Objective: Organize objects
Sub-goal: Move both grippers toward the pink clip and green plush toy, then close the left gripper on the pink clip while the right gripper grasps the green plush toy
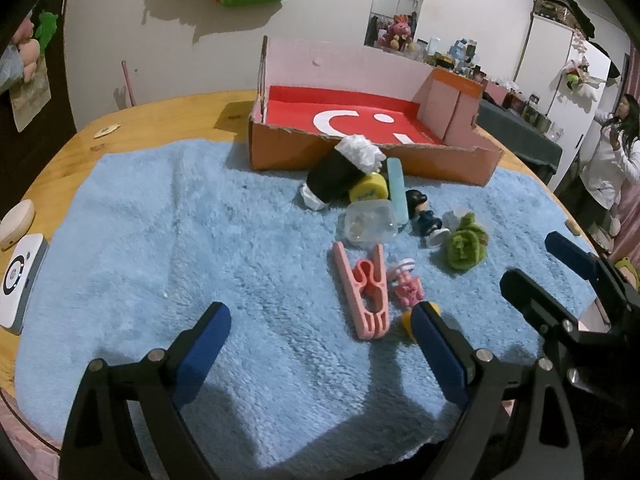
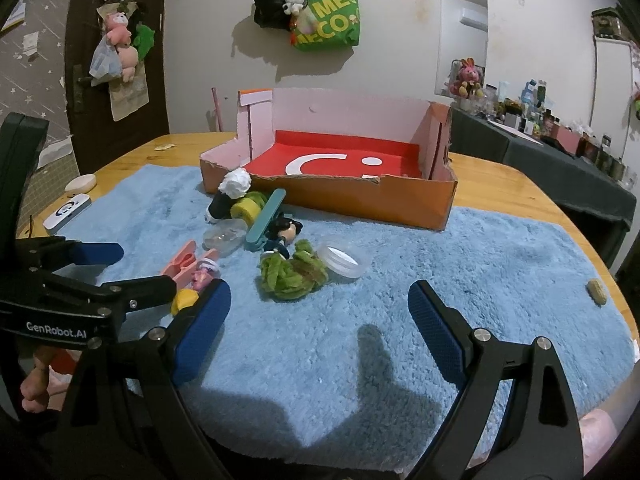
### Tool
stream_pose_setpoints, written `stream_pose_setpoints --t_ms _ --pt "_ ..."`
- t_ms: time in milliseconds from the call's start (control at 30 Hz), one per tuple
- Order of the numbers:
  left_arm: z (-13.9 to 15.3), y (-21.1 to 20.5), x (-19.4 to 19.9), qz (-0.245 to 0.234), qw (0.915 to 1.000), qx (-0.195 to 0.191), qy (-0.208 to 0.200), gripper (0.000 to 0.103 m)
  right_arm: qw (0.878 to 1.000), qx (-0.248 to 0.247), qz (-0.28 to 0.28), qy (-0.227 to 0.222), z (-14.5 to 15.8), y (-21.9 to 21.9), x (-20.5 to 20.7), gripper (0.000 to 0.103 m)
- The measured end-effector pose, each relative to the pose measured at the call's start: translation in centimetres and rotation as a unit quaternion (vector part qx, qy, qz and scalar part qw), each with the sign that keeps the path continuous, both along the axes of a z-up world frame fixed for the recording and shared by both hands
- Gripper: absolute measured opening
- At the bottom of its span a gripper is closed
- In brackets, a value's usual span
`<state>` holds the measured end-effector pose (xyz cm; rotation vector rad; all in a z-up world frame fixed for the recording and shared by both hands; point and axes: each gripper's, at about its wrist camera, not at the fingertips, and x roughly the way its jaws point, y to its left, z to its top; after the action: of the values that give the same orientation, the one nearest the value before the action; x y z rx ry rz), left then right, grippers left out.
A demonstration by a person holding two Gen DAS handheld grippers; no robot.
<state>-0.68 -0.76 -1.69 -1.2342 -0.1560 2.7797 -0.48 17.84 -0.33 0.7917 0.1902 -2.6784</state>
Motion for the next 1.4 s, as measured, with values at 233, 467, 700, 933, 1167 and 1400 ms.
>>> stream_pose_setpoints --t_ms 233,467,700,933,1167,1400 --pt "-0.3 -0.3 -0.6 -0.003 1.0 -0.004 -0.003 0.093 1.0 0.003 0.003 -0.015 -0.8 -0.4 -1.5 0.084" --pt "-0.5 0.0 -1.4 -0.006 0.9996 -0.028 0.001 0.092 1.0 -0.001 0.011 -0.027 -1.4 -0.8 -2.8 0.078" --pt "-0.4 0.4 -1.9 -0.018 0.9994 -0.028 0.009 0.076 0.999 -0.015 0.017 -0.04 -1.5 -1.0 -3.9 0.059" --pt "-0.1 0.4 -2.0 -0.027 0.9994 -0.013 0.017 0.055 0.998 -0.029 0.035 -0.052 -1.5 -1.5 -4.5 0.039" --pt "0.5 0.3 -1.5 -0.023 0.9992 -0.012 0.029 0.047 0.998 -0.027 0.034 -0.054 -1.6 -1.7 -4.4 0.039" --pt "1.8 0.8 -0.8 -0.025 0.9981 -0.009 0.056 0.051 0.998 -0.027 0.035 -0.055 -1.7 -1.6 -4.4 0.039"
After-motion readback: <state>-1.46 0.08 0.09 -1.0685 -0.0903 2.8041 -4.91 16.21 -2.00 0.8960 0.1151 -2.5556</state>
